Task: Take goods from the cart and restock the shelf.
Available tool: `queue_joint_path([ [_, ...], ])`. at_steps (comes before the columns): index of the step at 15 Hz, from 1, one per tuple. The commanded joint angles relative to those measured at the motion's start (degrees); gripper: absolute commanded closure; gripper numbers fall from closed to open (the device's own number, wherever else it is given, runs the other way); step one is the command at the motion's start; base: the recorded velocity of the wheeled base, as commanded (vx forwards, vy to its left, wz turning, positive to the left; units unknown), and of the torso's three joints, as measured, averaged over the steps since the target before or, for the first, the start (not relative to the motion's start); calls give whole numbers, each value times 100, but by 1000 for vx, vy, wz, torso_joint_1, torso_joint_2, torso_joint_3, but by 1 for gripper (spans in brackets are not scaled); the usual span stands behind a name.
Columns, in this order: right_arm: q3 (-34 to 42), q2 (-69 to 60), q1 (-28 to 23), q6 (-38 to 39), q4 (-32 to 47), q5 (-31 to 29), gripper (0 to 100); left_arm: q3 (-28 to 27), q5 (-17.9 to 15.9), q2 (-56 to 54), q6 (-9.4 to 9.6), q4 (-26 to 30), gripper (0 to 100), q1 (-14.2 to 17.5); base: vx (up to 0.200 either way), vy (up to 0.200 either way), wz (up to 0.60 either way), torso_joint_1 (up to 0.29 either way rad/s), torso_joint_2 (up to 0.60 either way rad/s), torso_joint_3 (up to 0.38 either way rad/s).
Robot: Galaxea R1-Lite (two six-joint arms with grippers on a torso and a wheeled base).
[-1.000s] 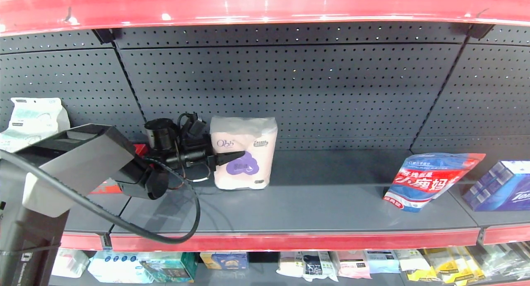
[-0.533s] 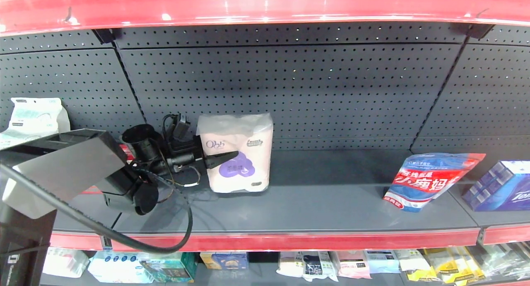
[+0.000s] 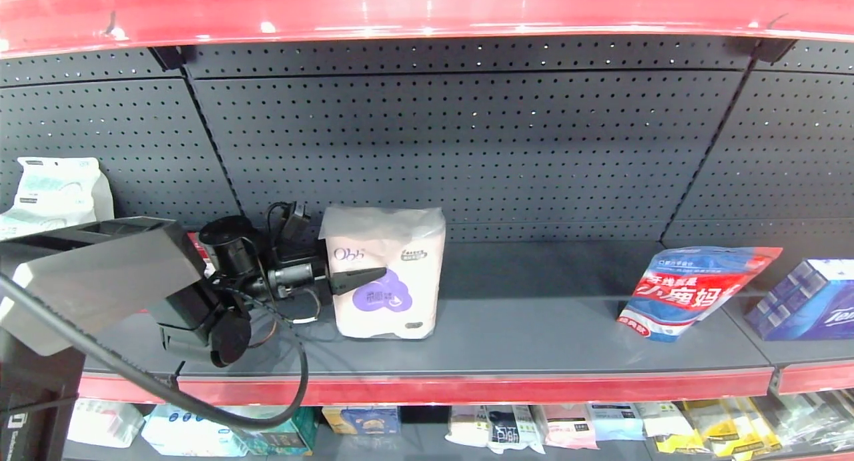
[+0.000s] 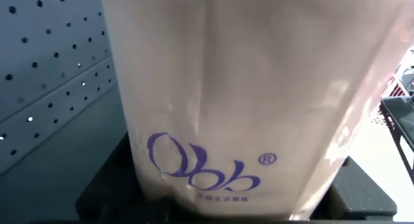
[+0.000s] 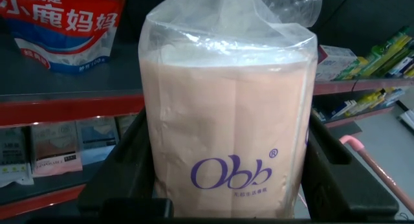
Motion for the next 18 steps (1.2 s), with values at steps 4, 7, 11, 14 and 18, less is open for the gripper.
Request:
queue_joint_path([
  [4, -15, -56, -1, -12, 4, 10, 100, 148, -20, -249, -314, -3, 100, 132, 0, 0, 0, 0, 0, 0],
  [7, 47, -73, -1, -12, 4, 28, 100, 561, -37, -460, -147, -3, 100, 123, 0, 0, 0, 0, 0, 0],
  [11, 47, -47, 8, -12, 4, 45, 100, 772, -37, -741, -94, -3, 100, 123, 0, 0, 0, 0, 0, 0],
  [14, 47, -56, 8, -4, 13, 45, 100, 842, -37, -873, -85, -3, 100, 96, 0, 0, 0, 0, 0, 0],
  [18, 64, -65, 8, -4, 4, 28, 100, 1115, -46, -925, -59, -3, 100, 79, 0, 0, 0, 0, 0, 0],
])
